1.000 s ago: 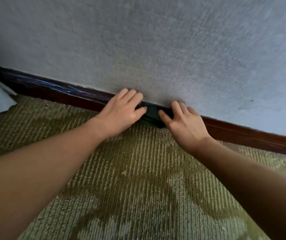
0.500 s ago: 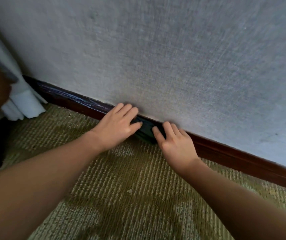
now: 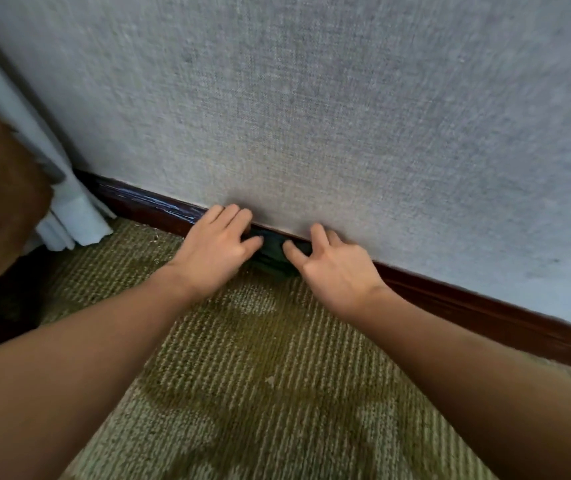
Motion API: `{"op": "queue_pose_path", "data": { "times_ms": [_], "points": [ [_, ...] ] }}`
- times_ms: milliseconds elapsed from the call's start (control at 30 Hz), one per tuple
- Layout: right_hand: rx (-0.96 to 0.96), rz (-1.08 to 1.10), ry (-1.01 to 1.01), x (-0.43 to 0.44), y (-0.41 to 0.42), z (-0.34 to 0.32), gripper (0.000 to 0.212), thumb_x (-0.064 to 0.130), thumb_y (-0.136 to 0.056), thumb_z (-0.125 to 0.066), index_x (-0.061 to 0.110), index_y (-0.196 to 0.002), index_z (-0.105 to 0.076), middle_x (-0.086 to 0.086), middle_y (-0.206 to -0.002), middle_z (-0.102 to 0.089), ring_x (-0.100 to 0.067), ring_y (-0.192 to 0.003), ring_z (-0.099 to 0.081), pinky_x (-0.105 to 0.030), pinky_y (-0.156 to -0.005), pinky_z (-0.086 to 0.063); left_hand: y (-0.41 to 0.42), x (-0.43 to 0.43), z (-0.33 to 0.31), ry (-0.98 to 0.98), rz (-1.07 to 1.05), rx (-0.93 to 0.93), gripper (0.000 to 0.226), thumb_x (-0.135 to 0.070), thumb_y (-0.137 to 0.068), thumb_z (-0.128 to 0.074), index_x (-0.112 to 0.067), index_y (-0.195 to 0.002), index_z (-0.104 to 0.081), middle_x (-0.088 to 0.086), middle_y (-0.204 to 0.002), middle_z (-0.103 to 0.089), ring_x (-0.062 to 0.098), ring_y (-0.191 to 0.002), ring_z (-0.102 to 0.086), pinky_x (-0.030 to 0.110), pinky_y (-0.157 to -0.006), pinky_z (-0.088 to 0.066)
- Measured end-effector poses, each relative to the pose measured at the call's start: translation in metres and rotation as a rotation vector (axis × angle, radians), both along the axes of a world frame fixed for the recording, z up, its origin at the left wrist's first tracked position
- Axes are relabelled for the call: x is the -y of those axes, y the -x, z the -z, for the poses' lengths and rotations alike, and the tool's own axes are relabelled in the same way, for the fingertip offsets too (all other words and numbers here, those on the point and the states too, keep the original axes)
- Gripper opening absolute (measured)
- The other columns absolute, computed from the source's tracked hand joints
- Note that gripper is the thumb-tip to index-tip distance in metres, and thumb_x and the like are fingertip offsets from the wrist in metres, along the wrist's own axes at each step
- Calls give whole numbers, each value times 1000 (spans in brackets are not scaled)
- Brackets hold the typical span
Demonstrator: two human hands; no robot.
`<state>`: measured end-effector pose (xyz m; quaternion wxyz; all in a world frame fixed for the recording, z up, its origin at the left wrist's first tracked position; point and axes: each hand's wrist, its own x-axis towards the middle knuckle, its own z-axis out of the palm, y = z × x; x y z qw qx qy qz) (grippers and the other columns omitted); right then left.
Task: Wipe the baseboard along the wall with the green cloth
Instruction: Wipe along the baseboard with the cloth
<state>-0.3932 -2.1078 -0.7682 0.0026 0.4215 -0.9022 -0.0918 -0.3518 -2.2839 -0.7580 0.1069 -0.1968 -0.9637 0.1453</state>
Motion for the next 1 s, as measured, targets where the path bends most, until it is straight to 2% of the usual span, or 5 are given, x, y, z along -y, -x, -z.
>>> {"op": "queue_pose_path", "data": {
  "times_ms": [167, 267, 333, 633, 1000],
  "points": [
    [-6, 26, -37, -4, 3, -7, 51, 19, -95, -38, 20, -142, -20, -17, -120, -35, -32, -101, -51, -37, -71, -46, 0, -3, -1, 7, 5, -54, 40, -12, -72, -34, -6, -80, -73, 14, -71, -56, 30, -69, -59, 35, -64, -32],
    [-12, 55, -68, -4, 1, -5, 53, 18, -95, -36, 21, -144, -16, -16, -119, -41, -30, -92, -57, -33, -61, -37, 0, -4, 0, -54, -49, 15, 16, -4, -67, -62, -5, -79, -73, 15, -73, -57, 33, -72, -58, 32, -62, -44],
    [-14, 47, -91, 0, -2, -4, 52, 17, -96, -35, 22, -144, -16, -15, -118, -44, -30, -90, -59, -32, -59, -31, -2, 0, 2, -93, -88, 71, 21, 0, -59, -74, -4, -80, -72, 16, -75, -57, 34, -75, -58, 33, -63, -45],
    [83, 151, -70, 14, -6, 3, 56, 16, -95, -38, 26, -145, -15, -16, -121, -42, -31, -88, -60, -33, -60, -32, 0, 4, 15, -83, -225, 116, 35, -13, -85, -50, -17, -119, -57, 11, -117, -45, 29, -111, -35, 34, -86, -20],
    [125, 177, -19, 26, -6, 8, 54, 16, -97, -36, 26, -145, -15, -16, -122, -43, -31, -87, -60, -33, -62, -34, -1, 16, 16, -71, -226, 113, 35, -13, -87, -48, -17, -121, -56, 10, -117, -45, 28, -111, -36, 34, -86, -23]
  ]
}}
